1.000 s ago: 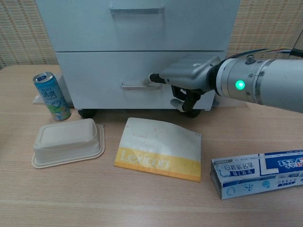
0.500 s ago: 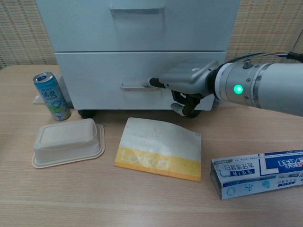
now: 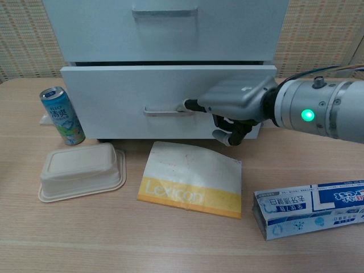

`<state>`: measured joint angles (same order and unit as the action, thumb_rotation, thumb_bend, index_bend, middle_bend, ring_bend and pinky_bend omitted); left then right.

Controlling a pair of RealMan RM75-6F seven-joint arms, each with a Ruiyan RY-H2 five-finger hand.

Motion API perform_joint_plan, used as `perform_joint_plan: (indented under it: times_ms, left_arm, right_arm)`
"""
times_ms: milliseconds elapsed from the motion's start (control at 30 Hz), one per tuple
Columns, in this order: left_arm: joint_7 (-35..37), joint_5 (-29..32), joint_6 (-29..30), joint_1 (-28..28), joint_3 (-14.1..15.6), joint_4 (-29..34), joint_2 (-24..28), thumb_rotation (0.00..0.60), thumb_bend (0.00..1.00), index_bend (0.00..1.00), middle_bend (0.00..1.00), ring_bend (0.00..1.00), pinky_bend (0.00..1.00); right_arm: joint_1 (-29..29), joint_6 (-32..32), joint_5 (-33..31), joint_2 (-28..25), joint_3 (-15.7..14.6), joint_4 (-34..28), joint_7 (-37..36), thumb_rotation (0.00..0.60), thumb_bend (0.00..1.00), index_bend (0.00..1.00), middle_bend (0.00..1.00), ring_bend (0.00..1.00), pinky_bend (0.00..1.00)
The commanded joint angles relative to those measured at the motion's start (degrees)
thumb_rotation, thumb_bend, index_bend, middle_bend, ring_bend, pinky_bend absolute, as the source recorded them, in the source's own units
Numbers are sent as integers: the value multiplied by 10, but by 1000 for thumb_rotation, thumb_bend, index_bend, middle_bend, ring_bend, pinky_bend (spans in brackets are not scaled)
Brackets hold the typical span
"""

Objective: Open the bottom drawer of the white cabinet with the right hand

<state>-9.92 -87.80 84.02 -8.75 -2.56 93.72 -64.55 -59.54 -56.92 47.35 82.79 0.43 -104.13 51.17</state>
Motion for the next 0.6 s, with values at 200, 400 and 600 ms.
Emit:
perform_joint_plan:
  times_ms: [200,400,600]
  left_arm:
    - [-1,0,-4,-2,1,1,-1,600,256,84,129,112,155]
    - [-5,0,-6,-2,2,5,-1,600,256,86,129,112,155]
    - [-7,-2,-3,-1,3,7,-1,600,256,85,129,112,155]
  right_arm:
    - [30,-30,64,-28,-43,-46,8,600,509,117,848,878,840]
    - [49,-47,100,-43,-70,-77,26,600,510,118,848,877,840]
    - [69,-61,144,-52,-96,-106,44,600,501,118,849,878,840]
